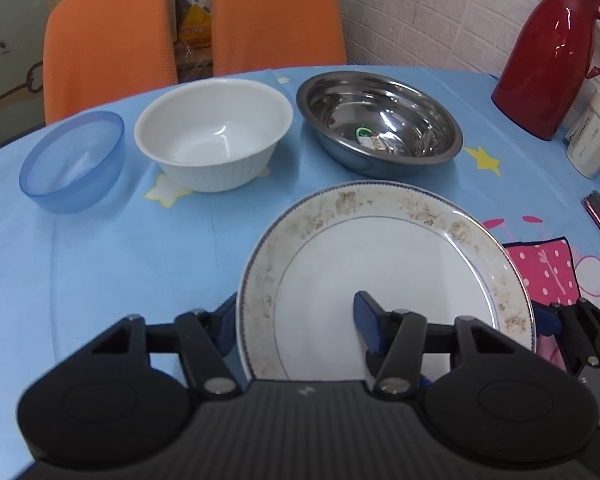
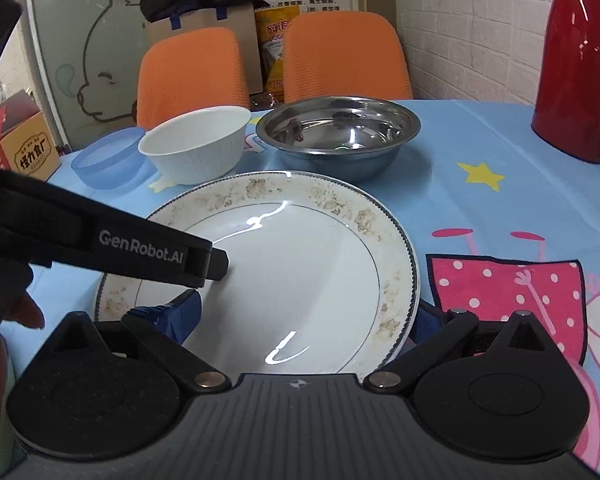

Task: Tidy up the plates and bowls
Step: 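Carry the gold-rimmed plate onto the plate stack and release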

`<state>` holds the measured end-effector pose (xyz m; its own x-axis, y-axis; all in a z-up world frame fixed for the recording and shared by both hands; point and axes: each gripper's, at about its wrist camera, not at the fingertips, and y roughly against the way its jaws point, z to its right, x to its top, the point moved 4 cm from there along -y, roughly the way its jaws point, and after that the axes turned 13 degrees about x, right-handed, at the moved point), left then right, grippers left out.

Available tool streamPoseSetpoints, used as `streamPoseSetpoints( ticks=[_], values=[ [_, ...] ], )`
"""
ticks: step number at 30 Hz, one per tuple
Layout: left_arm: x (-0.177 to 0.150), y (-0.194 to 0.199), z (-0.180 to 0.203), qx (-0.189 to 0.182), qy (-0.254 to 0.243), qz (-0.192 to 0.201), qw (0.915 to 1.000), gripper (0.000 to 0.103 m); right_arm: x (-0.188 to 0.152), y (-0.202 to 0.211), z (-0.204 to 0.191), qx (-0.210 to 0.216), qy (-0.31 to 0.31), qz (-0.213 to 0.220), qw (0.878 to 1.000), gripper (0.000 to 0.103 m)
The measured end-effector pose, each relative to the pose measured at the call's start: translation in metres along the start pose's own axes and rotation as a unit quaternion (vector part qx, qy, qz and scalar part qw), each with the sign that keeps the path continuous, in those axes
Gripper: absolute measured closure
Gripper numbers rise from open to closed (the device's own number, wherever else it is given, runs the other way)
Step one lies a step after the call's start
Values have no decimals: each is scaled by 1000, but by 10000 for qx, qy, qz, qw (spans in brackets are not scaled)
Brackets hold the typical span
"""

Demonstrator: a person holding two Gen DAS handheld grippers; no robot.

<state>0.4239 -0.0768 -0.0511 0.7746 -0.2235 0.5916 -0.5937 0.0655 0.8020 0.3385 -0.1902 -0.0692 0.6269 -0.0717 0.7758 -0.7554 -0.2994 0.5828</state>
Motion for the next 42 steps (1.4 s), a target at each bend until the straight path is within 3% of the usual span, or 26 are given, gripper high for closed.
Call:
streamPoseSetpoints(
  ticks=[2,16,21,23,26,36,42],
  values=[
    [0,2,3,-9,-44,8,10000,49,1,3,1,-6,-223,26,9997,12],
    [-6,12,15,-76,-164,95,9998,54,-7,21,-3,-141,-277,209,9993,12],
    [-13,8,12,-245,-93,-7,9997,53,-11,21,6,112,-393,135,9991,12],
    [-14,8,13,-266,-121,26,9996,50,-11,19,6,144,-261,27,9996,12],
    [-16,8,15,-317,-175,72,9993,45,-17,16,1,58,469,-211,9987,12],
    [-17,9,15,-314,-149,53,9994,47,-19,25,5,147,333,130,9993,17],
    [-23,17,11,-357,-20,-79,9993,48,-17,31,1,124,233,114,9996,18]
  ],
)
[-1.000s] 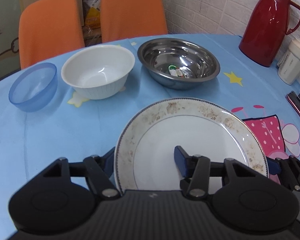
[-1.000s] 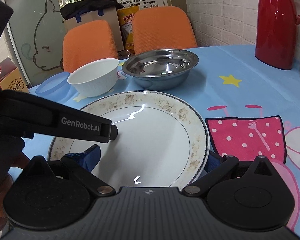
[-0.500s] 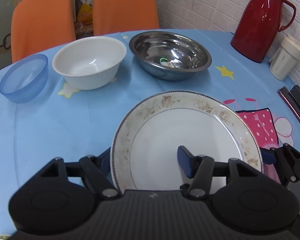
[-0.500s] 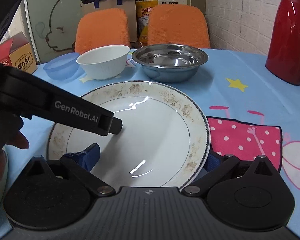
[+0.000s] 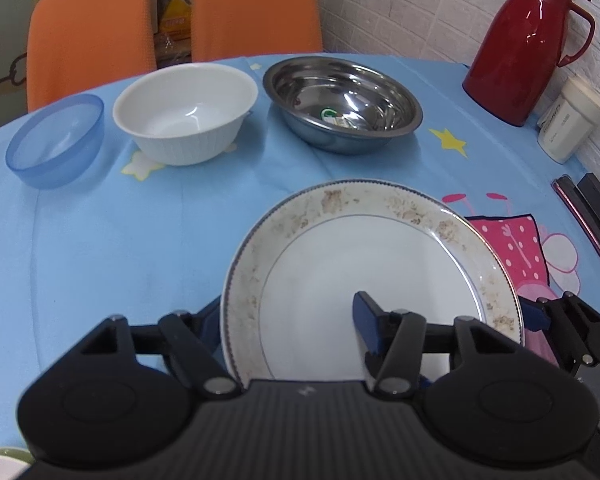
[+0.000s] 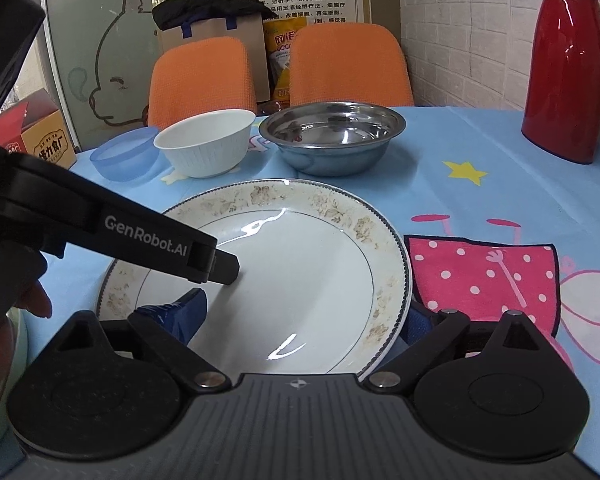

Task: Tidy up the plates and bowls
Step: 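Carry the gold-rimmed plate onto the plate stack and release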

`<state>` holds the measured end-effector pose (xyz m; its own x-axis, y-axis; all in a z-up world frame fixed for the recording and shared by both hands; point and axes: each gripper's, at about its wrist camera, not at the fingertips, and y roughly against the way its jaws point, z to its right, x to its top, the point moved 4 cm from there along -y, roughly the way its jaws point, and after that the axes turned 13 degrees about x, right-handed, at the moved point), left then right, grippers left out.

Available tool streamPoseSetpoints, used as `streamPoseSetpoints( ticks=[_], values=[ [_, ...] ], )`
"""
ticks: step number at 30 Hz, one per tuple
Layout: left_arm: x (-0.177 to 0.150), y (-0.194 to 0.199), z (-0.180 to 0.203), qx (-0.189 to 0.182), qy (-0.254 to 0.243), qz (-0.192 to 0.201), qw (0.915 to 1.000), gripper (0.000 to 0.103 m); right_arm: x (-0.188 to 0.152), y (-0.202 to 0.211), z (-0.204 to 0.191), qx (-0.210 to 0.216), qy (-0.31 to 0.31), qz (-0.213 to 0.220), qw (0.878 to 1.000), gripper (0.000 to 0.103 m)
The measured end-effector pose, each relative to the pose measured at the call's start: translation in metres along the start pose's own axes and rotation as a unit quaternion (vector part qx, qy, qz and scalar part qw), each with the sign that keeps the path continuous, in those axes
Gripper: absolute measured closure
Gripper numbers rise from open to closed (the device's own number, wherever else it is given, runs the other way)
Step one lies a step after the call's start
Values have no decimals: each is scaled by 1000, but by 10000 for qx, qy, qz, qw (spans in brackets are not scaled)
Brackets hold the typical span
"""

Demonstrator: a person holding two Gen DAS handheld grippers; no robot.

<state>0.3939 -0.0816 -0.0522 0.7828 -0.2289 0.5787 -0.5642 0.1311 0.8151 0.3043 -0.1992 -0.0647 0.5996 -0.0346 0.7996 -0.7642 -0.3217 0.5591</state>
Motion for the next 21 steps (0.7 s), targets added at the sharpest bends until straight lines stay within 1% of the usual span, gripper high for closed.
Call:
streamPoseSetpoints(
  ticks=[2,7,11,15,21],
  values=[
    [-2,6,-2,17,2,20,10000,48,0,4,-4,-14,-67,34,10000,18],
    [3,30,-9,154,-8,218,9996,48,8,14,-19,14,-60,157,9999,18],
    [2,54,-27,196,89,288,9994,48,18,23,-37,86,-10,272,9996,18],
    [-14,83,-61,372,311,324,9983,48,19,30,-72,308,149,353,9988,18],
    [-63,119,-125,922,752,312,9924,49,1,26,-139,890,266,218,9954,18]
  ],
)
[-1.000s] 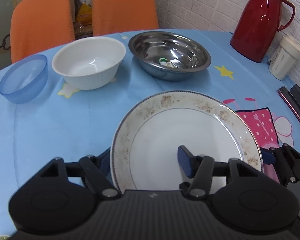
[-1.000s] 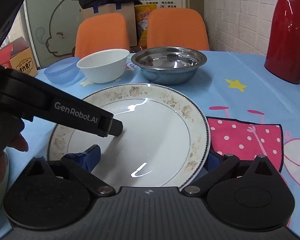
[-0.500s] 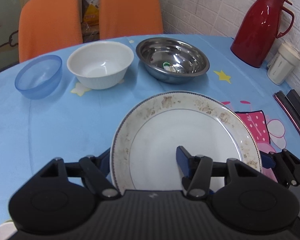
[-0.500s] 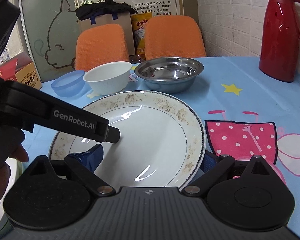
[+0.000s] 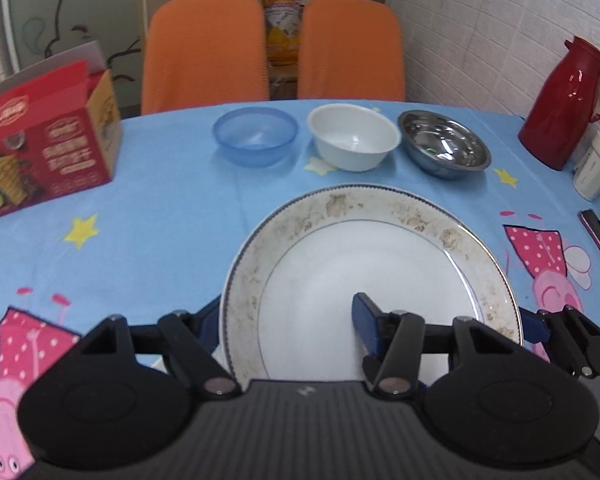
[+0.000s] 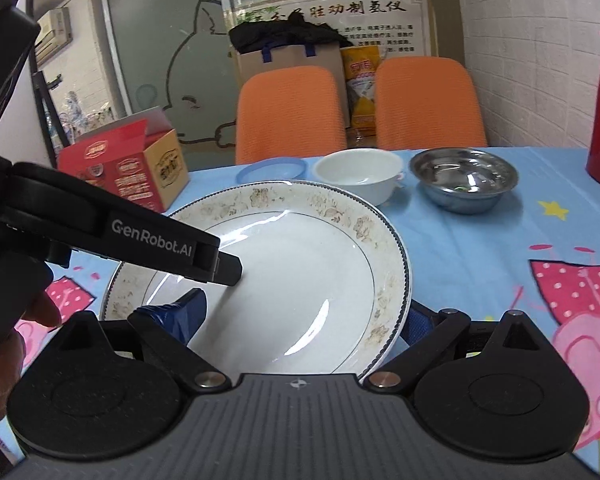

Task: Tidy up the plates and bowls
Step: 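Carry the gold-rimmed plate onto the plate stack and release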

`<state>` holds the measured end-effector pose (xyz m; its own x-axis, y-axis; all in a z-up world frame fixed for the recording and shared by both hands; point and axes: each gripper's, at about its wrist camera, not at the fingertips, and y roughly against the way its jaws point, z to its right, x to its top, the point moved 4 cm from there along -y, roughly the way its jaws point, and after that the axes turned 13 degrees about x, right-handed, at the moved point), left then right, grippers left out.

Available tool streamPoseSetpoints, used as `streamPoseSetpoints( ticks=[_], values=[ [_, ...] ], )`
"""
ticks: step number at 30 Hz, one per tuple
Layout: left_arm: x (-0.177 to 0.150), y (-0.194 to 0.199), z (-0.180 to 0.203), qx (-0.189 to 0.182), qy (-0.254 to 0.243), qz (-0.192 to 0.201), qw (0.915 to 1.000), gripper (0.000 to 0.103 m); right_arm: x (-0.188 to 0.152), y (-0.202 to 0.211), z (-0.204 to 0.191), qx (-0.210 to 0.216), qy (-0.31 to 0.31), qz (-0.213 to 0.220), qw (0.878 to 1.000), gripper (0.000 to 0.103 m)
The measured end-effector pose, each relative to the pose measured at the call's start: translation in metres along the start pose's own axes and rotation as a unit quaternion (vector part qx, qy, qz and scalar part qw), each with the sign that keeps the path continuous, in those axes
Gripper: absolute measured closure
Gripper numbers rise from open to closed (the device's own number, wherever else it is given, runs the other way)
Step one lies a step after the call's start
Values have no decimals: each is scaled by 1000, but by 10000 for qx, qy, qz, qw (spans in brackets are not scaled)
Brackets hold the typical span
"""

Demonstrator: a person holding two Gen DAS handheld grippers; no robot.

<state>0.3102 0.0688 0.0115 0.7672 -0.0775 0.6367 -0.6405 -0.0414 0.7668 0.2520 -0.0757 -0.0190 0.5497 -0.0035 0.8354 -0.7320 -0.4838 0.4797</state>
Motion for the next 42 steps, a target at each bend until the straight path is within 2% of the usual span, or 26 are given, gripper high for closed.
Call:
streamPoseSetpoints(
  ticks=[3,7,10,13,16,17,23,26,28,31,34,36,42],
  values=[
    [-23,11,-32,131,269,-13,9996,49,-11,-3,-31,273,68,-86,9996,18],
    [-52,19,-59,232,530,-33,9983,49,-24,-9,-62,403,328,-235,9984,17],
    [-71,16,-67,247,648,-124,9975,49,-36,-13,-73,457,349,-388,9976,17],
    [-80,16,-72,326,684,-15,9971,50,-48,-18,-78,510,339,-554,9966,17],
    [-86,6,-80,185,870,-188,9959,50,-56,-23,-81,532,398,-648,9957,17],
    [-88,6,-79,143,836,-105,9963,49,-55,-23,-81,547,376,-627,9958,17],
    [-85,4,-80,79,823,-7,9966,48,-53,-23,-81,414,468,-548,9965,18],
    [-82,4,-82,55,842,19,9964,44,-54,-22,-91,10,1005,-482,9938,16],
    [-80,4,-82,88,863,43,9962,44,-56,-27,-94,-194,1374,-653,9882,15],
    [-77,5,-84,132,893,81,9959,43,-50,-22,-84,64,1071,-558,9927,16],
    [-74,8,-86,168,897,124,9958,43,-40,-11,-63,321,261,-263,9988,17],
    [-73,10,-85,167,907,141,9956,41,-35,-2,-50,343,-164,18,9993,17],
    [-67,15,-77,116,876,201,9959,39,-34,-1,-40,331,-205,-33,9992,17]
  ],
)
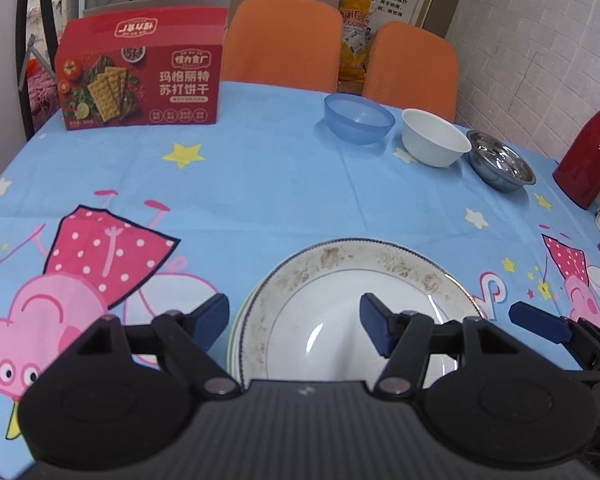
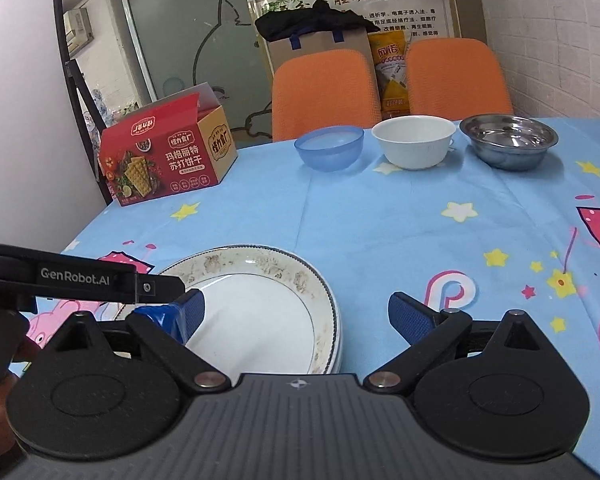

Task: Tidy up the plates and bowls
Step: 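Carry the gold-rimmed plate onto the plate stack and release, then move the left gripper to the steel bowl and grasp its rim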

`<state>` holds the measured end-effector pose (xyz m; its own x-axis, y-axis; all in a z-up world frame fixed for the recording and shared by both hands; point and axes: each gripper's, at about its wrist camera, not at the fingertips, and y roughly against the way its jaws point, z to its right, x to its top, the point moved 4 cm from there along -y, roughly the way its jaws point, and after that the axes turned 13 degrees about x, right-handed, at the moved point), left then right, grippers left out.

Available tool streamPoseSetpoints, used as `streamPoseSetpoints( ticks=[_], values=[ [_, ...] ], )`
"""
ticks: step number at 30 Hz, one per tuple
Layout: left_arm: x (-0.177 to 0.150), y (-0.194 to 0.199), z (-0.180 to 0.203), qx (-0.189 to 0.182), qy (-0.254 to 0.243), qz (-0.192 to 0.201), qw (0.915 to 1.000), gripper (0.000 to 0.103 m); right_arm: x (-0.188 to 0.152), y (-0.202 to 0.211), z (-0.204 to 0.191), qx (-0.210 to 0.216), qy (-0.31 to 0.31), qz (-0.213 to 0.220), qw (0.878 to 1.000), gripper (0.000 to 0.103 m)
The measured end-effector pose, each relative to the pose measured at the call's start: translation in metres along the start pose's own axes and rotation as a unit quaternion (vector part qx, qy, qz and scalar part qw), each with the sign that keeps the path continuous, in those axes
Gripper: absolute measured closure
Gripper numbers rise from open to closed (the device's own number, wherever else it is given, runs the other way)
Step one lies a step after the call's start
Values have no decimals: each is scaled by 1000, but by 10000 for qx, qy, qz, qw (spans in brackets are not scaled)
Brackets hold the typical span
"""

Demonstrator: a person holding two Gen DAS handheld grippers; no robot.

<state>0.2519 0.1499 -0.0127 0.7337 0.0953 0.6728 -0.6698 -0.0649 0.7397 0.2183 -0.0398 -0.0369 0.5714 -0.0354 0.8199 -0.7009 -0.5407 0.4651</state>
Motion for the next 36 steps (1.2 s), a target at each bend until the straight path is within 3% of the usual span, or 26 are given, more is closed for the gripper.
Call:
streamPoseSetpoints(
  ticks=[3,7,13,17,21,25,28,30,36],
  values=[
    [2,1,8,-21,-38,-9,10000,32,-2,2,6,36,-35,-31,10000,17],
    [4,-3,24,-16,-109,-115,9999,32,-2,16,27,-2,-195,68,9998,17],
    [21,-11,58,-126,-316,-167,9993,32,2,46,85,-431,-548,323,9970,17],
    [53,-22,97,-329,-656,-83,9973,32,19,59,133,-706,-541,362,9954,17],
    [104,-41,146,-725,-1018,66,9921,32,52,61,181,-998,-315,288,9941,16],
    [166,-76,206,-986,-1396,321,9848,31,88,48,224,-1201,-229,209,9923,16],
    [199,-109,249,-1285,-1502,201,9801,31,107,31,247,-1239,-211,51,9921,16],
    [213,-133,274,-1415,-1564,93,9775,31,114,19,255,-1075,-226,-57,9939,17],
    [222,-174,308,-1205,-1637,11,9791,31,120,-2,264,-843,-106,-212,9962,17]
  ],
)
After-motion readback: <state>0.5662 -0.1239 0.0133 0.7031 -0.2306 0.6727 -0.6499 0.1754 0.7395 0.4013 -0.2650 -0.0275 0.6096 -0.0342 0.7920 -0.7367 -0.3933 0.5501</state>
